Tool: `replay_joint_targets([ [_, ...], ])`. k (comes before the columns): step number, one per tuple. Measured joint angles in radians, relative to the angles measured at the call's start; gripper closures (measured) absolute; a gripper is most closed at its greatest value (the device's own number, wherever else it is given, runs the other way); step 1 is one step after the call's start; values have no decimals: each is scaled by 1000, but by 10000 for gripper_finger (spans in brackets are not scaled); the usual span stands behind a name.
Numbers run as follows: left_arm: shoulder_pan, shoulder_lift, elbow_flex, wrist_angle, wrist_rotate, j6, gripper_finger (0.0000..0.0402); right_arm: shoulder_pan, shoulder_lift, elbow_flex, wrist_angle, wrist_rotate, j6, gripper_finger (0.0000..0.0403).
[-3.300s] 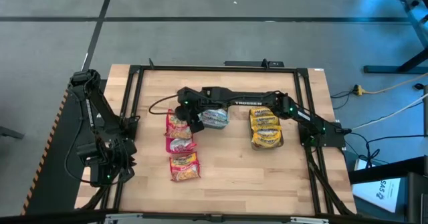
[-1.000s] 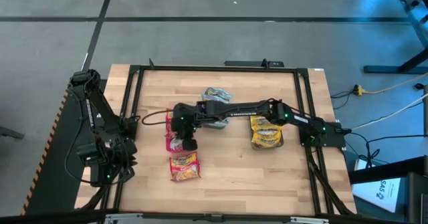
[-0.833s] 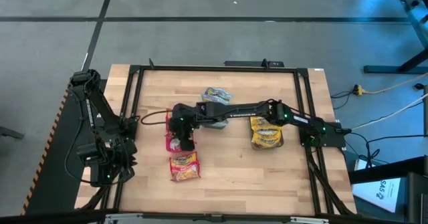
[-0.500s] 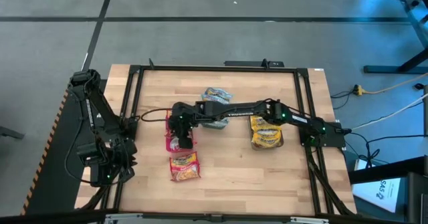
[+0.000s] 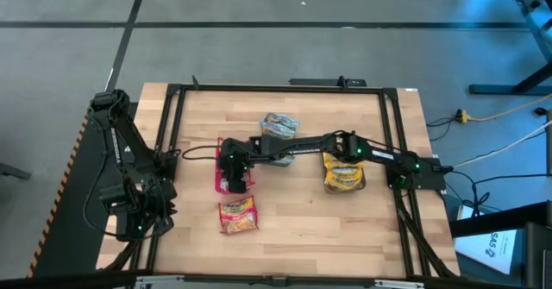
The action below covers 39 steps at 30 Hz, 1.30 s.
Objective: Sort Maruchan noodles
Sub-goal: Adjust the red noodle packs in the red bin, then put the red noodle pack into the red bin
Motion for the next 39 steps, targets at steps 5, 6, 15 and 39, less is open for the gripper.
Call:
replay_joint_targets([
  [5,0,0,0,12,0,0,306,0,1,12,4,-19,-1,341],
  [6,0,0,0,13,0,0,306,0,-3,11,9,-39,1,341],
  [15,0,0,0,13,-7,0,306,1,-95,13,-10,-274,147,341],
  [39,0,0,0,8,-84,36,306,268,-264,-16,-308,-207,285,341],
])
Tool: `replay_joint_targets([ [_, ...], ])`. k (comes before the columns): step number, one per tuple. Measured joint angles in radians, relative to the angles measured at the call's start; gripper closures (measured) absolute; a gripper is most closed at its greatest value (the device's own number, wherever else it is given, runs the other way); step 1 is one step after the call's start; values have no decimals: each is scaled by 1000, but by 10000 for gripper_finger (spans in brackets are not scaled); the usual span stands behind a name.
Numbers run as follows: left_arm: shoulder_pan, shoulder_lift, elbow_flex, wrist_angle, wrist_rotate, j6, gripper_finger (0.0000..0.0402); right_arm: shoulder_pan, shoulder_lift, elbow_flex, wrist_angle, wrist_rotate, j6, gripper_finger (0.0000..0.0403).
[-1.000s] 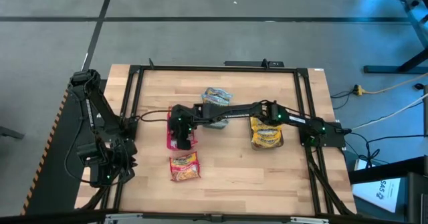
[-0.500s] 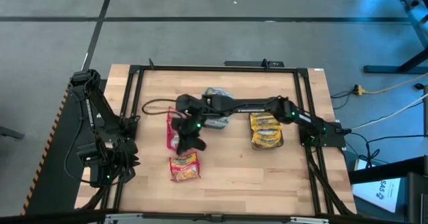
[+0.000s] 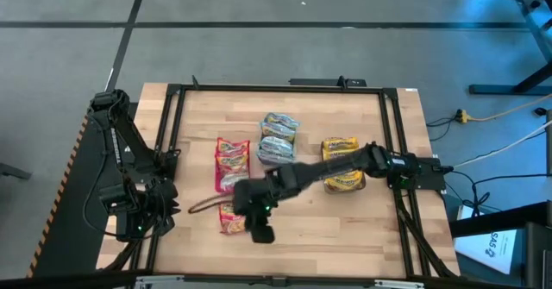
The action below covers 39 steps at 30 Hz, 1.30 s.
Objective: Sort Maruchan noodles
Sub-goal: Put the red noodle pack into the red bin
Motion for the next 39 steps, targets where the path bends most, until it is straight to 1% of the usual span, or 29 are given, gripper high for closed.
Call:
replay_joint_targets([
  [2,0,0,0,0,0,0,306,27,4,2,17,227,6,341],
  [3,0,0,0,0,0,0,306,38,9,3,19,295,7,341],
  [4,0,0,0,0,0,0,306,45,18,3,17,325,8,340],
  [8,0,0,0,0,1,0,306,58,78,0,45,310,38,319],
  [13,0,0,0,0,2,0,306,59,156,1,77,301,67,260],
  [15,0,0,0,0,2,0,306,57,178,0,79,322,73,236],
  [17,0,0,0,0,2,0,306,52,186,0,80,365,74,219],
  [20,0,0,0,0,2,0,306,43,203,2,77,447,74,207],
  [21,0,0,0,0,2,0,306,39,211,2,77,453,75,206],
  [23,0,0,0,0,2,0,306,32,220,1,78,414,89,207],
  [28,0,0,0,0,1,0,306,38,240,5,91,216,166,224],
  [32,0,0,0,0,0,27,306,54,246,2,149,105,206,242],
  [36,0,0,0,0,-2,63,306,64,247,2,222,103,217,253],
  [39,0,0,0,0,-2,74,306,53,247,6,242,158,243,255],
])
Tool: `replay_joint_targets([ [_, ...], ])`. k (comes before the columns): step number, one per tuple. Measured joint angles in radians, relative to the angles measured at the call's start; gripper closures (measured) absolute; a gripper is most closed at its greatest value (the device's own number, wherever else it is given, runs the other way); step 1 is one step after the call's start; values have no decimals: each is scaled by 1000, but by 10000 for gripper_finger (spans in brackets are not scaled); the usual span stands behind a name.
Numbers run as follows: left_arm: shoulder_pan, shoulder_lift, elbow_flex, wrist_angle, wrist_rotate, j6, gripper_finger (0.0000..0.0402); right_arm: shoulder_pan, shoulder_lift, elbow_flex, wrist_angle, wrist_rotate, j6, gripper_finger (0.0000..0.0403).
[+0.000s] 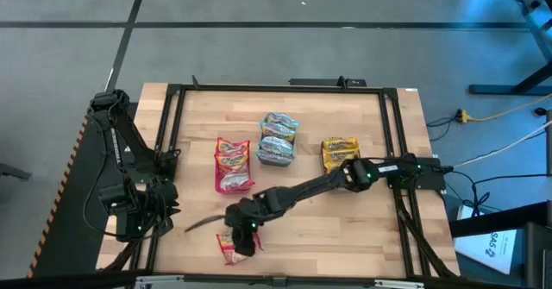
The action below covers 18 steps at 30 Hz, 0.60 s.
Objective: Sort Maruchan noodles
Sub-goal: Put the red noodle pack into the red bin
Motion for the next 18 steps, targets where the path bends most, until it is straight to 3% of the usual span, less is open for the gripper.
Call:
replay_joint_targets([
  [6,0,0,0,0,-1,1,306,-41,-7,12,-59,122,91,256],
  [11,0,0,0,0,-1,2,306,-73,-9,12,-221,18,173,256],
  [18,0,0,0,0,-1,2,306,-69,-10,11,-285,-15,177,256],
])
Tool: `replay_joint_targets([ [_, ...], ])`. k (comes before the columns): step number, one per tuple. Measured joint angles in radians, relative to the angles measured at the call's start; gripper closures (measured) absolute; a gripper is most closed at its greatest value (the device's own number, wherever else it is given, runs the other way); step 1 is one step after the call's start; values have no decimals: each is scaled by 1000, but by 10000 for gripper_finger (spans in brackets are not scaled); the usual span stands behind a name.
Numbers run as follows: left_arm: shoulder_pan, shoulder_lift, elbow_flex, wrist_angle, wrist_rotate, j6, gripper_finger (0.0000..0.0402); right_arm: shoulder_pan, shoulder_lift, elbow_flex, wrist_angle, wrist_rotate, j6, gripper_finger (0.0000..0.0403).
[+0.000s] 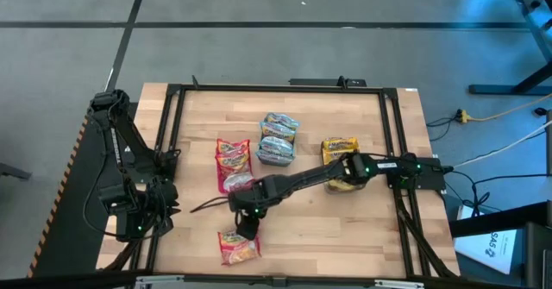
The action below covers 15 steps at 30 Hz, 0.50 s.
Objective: Sort Maruchan noodles
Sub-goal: Put the red noodle pack into the red bin
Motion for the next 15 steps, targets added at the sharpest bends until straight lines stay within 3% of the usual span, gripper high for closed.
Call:
replay_joint_targets([
  [15,0,0,0,-6,0,1,306,4,-2,0,10,-147,26,256],
])
